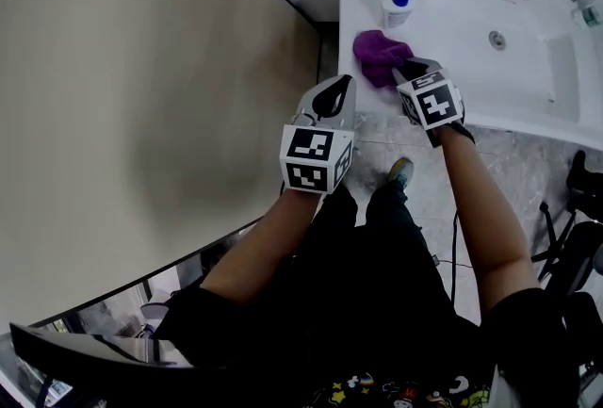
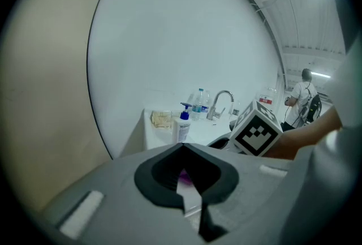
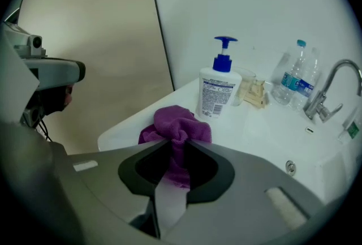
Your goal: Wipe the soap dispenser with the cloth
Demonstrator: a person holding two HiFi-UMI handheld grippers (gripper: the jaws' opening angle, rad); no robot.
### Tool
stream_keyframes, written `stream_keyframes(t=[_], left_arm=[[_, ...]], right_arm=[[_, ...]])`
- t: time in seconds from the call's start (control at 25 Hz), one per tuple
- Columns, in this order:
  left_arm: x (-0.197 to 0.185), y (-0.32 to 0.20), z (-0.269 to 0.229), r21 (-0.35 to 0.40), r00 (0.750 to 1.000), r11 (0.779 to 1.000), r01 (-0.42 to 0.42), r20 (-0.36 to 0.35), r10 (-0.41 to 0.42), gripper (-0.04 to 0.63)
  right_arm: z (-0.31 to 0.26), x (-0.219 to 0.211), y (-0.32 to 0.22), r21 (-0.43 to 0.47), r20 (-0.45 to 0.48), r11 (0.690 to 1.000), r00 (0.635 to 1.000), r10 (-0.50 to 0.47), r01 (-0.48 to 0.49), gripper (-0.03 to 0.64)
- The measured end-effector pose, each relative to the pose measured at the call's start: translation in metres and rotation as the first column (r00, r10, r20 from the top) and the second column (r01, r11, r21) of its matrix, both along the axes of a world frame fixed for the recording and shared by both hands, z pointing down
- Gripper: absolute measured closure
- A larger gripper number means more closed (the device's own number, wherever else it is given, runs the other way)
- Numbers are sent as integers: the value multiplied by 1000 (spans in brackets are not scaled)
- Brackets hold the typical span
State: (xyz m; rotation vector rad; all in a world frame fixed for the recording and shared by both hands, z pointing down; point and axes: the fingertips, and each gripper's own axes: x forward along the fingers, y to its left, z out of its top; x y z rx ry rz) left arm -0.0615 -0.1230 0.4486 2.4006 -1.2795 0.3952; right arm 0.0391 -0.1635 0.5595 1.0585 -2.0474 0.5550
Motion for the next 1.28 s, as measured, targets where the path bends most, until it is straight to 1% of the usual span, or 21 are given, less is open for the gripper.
stream_keyframes(t=[0.16, 0.28, 0.36, 0.44, 0.52, 0.6, 0.64, 0.72, 0.84, 0.92, 1.08, 1.28], left_arm=[[3, 4, -6, 12, 1000, 1000, -3, 6, 3, 594], [10, 6, -16, 31, 1000, 999, -7, 2, 7, 594], [17, 6, -29, 60, 1000, 998, -14, -4, 14, 594], [26, 5, -47, 102, 1000, 995, -23, -11, 25, 594], [34, 5, -65, 151, 999, 988, -33, -16, 36, 594], [39, 3, -81, 197, 999, 980, -42, -20, 47, 594], [41, 3, -88, 215, 999, 976, -44, -21, 50, 594], [43, 1, -98, 240, 998, 970, -44, -24, 51, 594], [43, -3, -111, 266, 998, 963, -40, -26, 48, 594], [42, -4, -118, 281, 999, 959, -36, -27, 46, 594], [39, -5, -124, 293, 999, 956, -32, -26, 41, 594], [37, -6, -123, 288, 999, 957, -29, -23, 37, 594]], right_arm=[[-31, 4, 1, 72, 81, 997, 996, 29, -35, 457], [-80, 6, 10, 183, 152, 980, 987, 45, -72, 464], [-125, 11, 16, 296, 202, 948, 978, 59, -118, 510], [-171, 15, 23, 408, 256, 897, 965, 65, -168, 565], [-207, 18, 31, 492, 299, 846, 952, 58, -206, 591], [-228, 18, 38, 548, 312, 807, 949, 48, -221, 592], [-234, 17, 40, 568, 309, 793, 950, 42, -220, 592], [-239, 16, 44, 592, 307, 775, 951, 35, -219, 592], [-244, 17, 48, 605, 316, 761, 948, 40, -234, 592], [-246, 18, 49, 609, 315, 757, 948, 42, -236, 594], [-241, 17, 48, 593, 321, 769, 946, 48, -240, 594], [-234, 18, 46, 573, 327, 781, 943, 60, -249, 594]])
